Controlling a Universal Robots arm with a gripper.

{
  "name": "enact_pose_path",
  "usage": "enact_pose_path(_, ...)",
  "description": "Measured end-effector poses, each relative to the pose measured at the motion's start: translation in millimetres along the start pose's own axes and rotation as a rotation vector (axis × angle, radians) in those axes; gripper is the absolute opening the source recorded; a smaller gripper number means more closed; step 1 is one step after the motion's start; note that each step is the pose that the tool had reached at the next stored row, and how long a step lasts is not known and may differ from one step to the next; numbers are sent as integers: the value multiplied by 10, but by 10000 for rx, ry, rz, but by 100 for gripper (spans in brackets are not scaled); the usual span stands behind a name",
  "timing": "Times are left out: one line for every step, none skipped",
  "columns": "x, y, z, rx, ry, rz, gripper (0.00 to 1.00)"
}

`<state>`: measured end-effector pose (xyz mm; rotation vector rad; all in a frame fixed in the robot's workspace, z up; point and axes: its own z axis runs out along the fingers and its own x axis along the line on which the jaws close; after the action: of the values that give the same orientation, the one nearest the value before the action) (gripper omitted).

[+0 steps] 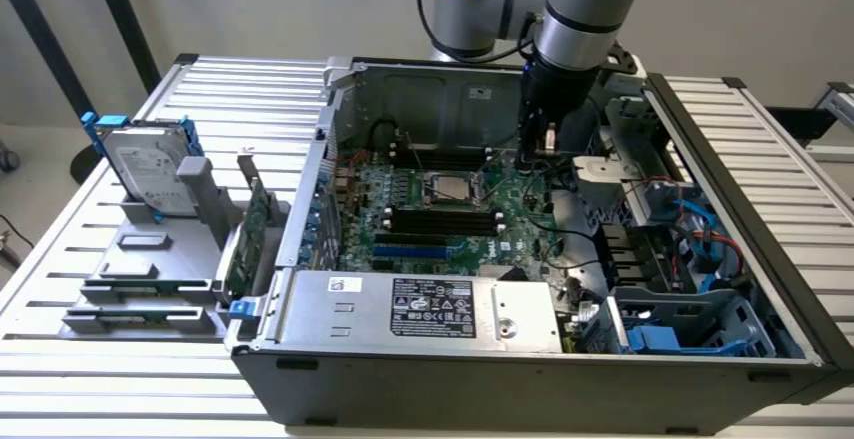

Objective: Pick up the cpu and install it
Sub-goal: 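Close the cpu cover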

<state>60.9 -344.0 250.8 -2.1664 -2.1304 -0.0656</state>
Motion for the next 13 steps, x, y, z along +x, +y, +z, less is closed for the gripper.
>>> enact_pose_path(-1,-1,1,83,-1,8,11)
enact_pose_path(-1,0,1,210,-2,18,11)
enact_pose_path(0,0,2,359,-2,28,11)
enact_pose_path(0,0,2,522,0,39,11)
enact_pose_path(0,0,3,688,5,51,11)
enact_pose_path(1,0,3,843,6,61,11)
enact_pose_path(1,0,3,1001,5,72,11)
enact_pose_path(0,0,3,1151,2,80,11)
enact_pose_path(0,0,2,1281,0,85,11)
enact_pose_path(0,0,2,1390,1,83,11)
enact_pose_path(0,-2,2,1489,9,74,11)
enact_pose_path(0,-5,2,1571,24,61,11)
enact_pose_path(-1,-11,2,1642,51,49,11)
